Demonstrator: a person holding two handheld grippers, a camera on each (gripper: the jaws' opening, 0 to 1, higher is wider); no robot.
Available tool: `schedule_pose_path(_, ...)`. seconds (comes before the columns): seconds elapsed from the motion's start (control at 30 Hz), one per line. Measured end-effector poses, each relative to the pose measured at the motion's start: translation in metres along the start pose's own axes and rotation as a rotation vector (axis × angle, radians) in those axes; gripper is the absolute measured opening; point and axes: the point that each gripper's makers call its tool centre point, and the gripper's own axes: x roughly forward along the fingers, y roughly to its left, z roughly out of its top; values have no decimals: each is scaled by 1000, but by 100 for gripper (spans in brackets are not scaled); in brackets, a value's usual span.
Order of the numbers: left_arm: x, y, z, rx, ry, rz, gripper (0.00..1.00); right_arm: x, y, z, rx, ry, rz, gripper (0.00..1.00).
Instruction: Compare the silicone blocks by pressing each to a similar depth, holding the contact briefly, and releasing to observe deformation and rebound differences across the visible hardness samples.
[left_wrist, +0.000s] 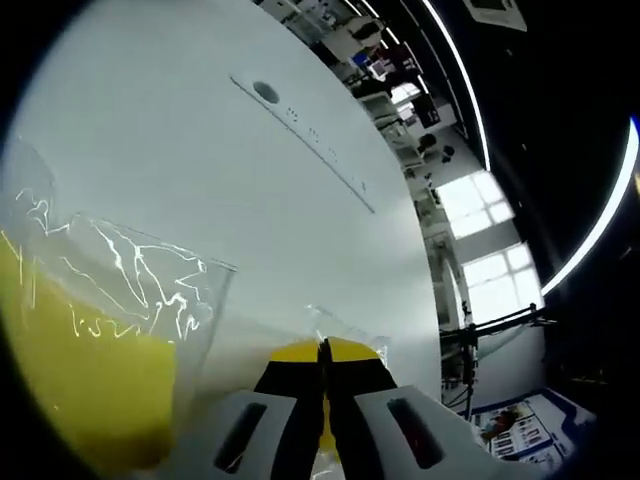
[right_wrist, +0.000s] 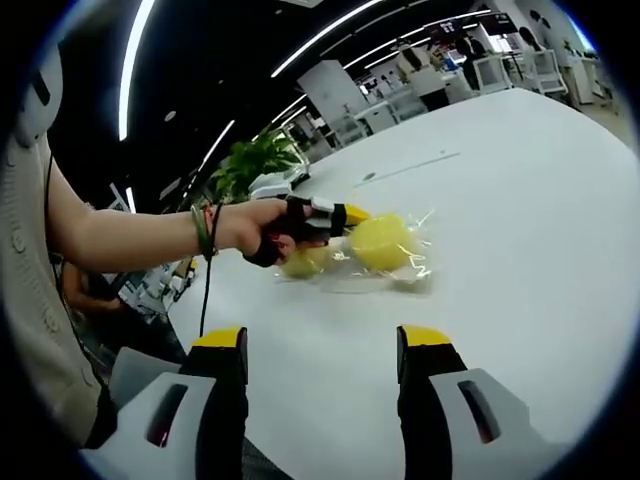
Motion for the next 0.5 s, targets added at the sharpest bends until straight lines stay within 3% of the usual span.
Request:
schedule_pose_path(0.3,-15,-23,-1,143,-13,-46,0,-2,4,5,-21,-14,0,56)
schedule_pose_path(0.5,-23,-32,-4,162,-8,-59,0,-6,10,12,-39,-36,-1,57)
